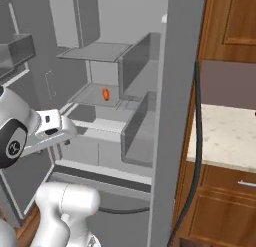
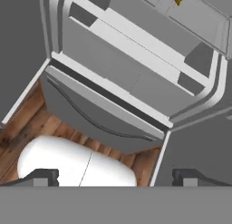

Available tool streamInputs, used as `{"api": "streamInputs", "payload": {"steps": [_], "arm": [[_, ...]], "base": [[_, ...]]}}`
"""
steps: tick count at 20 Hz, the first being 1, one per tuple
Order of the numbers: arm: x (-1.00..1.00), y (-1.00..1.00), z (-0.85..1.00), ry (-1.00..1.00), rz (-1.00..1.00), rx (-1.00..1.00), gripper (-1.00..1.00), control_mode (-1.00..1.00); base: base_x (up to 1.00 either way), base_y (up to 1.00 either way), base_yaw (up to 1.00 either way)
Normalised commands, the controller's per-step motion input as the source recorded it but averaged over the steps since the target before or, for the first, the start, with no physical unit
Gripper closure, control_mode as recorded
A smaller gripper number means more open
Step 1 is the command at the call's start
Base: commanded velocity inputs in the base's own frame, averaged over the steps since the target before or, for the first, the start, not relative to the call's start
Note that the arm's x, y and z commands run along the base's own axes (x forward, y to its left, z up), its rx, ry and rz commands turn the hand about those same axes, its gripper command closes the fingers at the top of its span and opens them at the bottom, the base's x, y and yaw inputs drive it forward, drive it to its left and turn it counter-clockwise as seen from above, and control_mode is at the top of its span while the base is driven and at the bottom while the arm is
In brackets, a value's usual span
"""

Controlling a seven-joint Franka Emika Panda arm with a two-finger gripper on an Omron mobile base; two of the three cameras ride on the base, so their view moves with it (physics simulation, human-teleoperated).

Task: Take the cheese, chicken drumstick, and carrot from the fridge and place them on the plate on the dining counter to create an appetizer plate.

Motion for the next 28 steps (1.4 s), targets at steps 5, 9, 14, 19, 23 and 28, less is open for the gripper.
{"api": "streamInputs", "payload": {"steps": [5,9,14,19,23,28], "arm": [[0.0,0.0,0.0,0.0,0.0,0.0,-1.0,1.0],[0.0,0.0,0.0,0.0,0.0,0.0,-1.0,1.0],[0.08,0.04,-0.14,-0.01,0.0,0.0,-1.0,-1.0],[0.16,0.1,-0.15,-0.08,-0.04,0.04,-1.0,-1.0],[0.63,0.01,-0.02,-0.07,-0.15,0.24,-1.0,-1.0],[0.62,0.0,0.0,-0.01,-0.09,0.27,-1.0,-1.0]], "base": [[0.82,-0.25,0.14],[0.52,-0.08,0.06],[0.05,0.0,0.0],[0.0,0.0,0.0],[0.0,0.0,0.0],[0.0,0.0,0.0]]}}
